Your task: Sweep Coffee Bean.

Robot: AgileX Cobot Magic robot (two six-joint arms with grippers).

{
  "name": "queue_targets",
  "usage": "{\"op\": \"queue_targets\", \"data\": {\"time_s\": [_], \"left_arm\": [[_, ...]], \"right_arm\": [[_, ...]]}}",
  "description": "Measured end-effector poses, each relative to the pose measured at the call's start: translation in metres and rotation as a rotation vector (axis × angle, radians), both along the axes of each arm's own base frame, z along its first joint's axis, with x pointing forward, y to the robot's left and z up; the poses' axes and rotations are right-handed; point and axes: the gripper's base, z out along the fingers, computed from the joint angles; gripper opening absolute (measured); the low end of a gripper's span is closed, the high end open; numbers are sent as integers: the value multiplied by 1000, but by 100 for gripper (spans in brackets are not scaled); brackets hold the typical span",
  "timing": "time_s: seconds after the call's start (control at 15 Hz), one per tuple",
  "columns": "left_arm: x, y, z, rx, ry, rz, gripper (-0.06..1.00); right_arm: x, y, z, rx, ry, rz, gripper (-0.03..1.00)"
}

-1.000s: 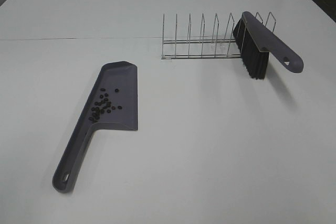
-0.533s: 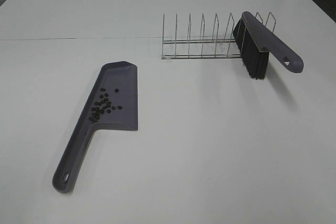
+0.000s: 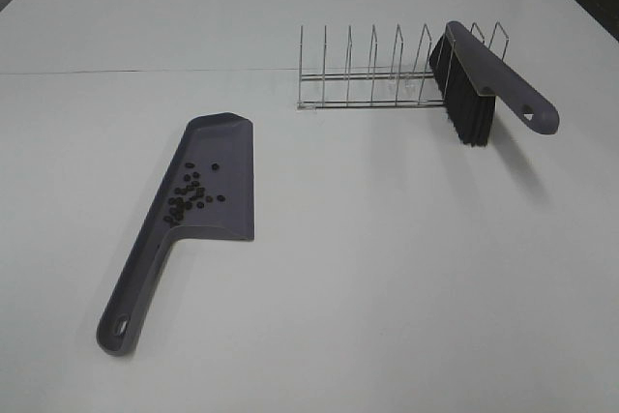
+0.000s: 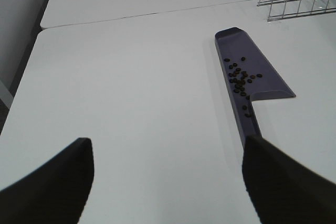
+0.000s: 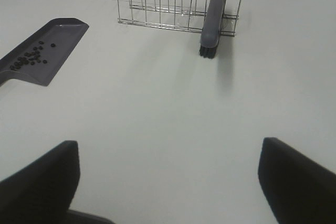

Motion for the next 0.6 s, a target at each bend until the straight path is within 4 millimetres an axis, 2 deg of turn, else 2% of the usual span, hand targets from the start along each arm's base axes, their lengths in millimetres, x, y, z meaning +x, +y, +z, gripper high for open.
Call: {"op": "queue_targets", "data": {"time_s": [0.2,0.6], "left_arm": [[0,0,0,0,0,0,71],[0,0,0,0,0,0,71]], "right_arm": [[0,1,0,0,0,-72,79],[1,1,0,0,0,-83,79]]}}
